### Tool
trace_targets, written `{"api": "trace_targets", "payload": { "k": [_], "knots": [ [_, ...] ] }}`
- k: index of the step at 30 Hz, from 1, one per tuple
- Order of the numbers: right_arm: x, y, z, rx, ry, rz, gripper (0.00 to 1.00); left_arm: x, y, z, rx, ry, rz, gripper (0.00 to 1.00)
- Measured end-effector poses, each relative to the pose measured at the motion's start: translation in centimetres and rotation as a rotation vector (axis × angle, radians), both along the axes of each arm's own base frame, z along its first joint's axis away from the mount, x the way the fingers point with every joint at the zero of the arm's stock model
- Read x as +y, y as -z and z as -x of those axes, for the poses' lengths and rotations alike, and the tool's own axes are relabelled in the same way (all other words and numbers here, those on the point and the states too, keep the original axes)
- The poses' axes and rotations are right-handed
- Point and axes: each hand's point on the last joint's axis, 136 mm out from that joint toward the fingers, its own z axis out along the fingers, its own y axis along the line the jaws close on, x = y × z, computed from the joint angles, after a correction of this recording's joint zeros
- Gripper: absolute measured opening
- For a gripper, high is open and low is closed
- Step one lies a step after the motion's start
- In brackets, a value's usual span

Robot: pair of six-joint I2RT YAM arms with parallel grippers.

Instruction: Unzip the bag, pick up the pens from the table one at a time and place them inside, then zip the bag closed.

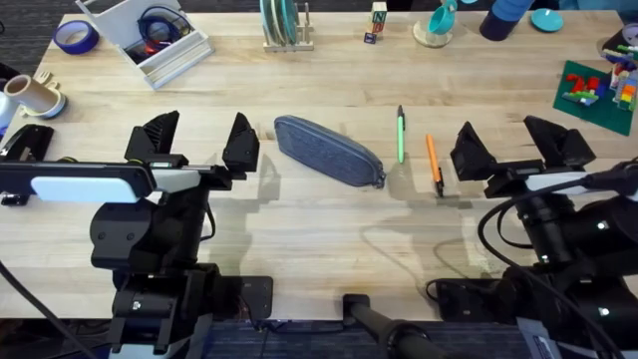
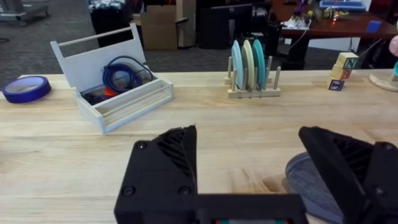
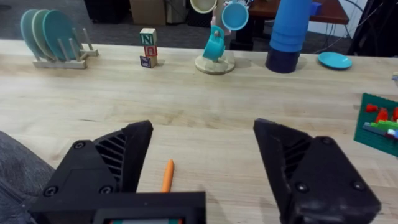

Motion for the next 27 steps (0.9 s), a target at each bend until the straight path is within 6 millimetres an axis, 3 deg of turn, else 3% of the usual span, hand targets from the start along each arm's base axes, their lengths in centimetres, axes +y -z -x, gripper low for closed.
{"api": "trace_targets", "payload": {
  "k": [27],
  "knots": [
    [-0.01, 0.07, 0.04, 0.007, 0.0, 0.007, 0.996, -0.48, -0.14, 0.02, -0.004, 0.026, 0.001, 0.994]
  ]
}}
